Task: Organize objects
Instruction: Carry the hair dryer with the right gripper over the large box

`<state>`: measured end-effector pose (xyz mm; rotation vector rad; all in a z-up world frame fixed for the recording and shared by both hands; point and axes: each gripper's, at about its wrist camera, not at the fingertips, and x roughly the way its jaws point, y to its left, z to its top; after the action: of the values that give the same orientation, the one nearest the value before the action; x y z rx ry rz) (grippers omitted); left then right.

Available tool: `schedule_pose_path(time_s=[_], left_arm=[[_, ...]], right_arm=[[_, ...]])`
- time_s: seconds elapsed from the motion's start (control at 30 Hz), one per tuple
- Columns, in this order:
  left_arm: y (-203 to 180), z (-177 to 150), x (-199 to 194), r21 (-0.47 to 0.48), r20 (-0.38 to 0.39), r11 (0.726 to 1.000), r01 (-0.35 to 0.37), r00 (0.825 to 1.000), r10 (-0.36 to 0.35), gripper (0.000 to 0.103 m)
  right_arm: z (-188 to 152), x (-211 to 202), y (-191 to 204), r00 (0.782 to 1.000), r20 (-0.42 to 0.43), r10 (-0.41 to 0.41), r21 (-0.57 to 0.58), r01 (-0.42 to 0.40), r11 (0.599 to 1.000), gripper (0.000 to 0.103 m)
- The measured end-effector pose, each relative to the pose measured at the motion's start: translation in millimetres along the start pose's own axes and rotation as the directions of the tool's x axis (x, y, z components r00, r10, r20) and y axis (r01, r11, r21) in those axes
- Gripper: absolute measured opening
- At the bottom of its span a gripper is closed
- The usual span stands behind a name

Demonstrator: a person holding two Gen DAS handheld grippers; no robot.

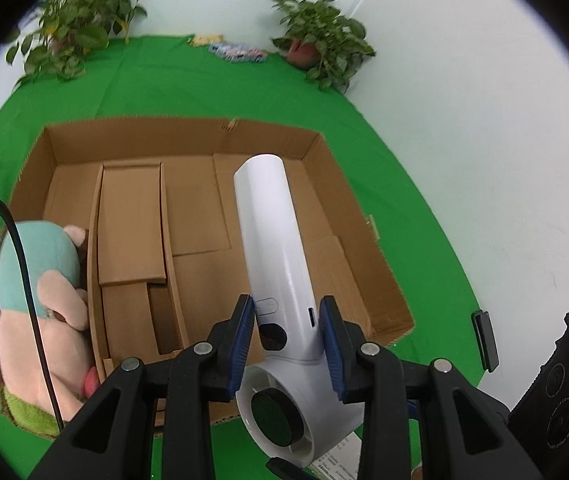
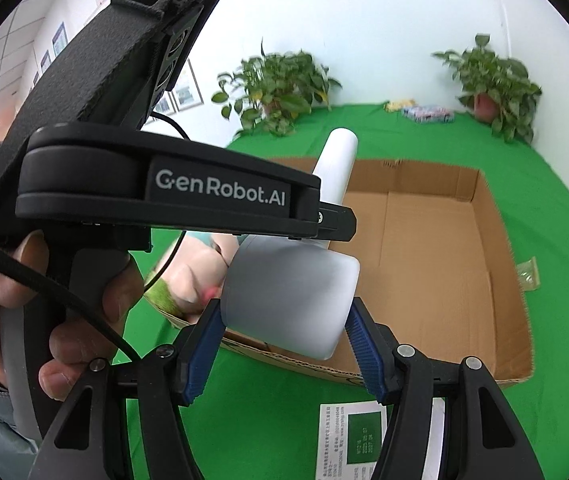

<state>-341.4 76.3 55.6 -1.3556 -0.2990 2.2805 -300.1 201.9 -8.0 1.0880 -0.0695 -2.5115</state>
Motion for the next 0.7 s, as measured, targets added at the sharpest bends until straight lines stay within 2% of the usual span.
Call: schedule_pose_path(time_s=[0.2, 0.37, 0.6, 0.7], left_arm=[[30, -5, 45, -0.08, -0.099, 0.997, -0.006, 0.995, -0.002, 0.032], [35, -6, 65, -0.07, -0.144, 0.996, -0.054, 0.989, 0.044, 0.032], [40, -8, 70, -0.052, -0.179, 0.994, -0.092, 0.981, 0.082, 0.033], [41, -4, 59, -0.06, -0.151, 0.995, -0.076, 0.986, 0.066, 0.033]], right_arm=[[-9, 52, -20, 0.992, -0.119, 0.035, 0.021, -0.033, 0.999, 0.059], [-12, 81, -34, 0.983, -0.169, 0.076, 0.071, -0.065, 0.995, 0.059], [-14, 105, -52, 0.966, -0.212, 0.148, 0.133, -0.122, 0.984, 0.058], [-22, 110, -56, 0.961, -0.235, 0.147, 0.156, -0.112, 0.981, 0.058]])
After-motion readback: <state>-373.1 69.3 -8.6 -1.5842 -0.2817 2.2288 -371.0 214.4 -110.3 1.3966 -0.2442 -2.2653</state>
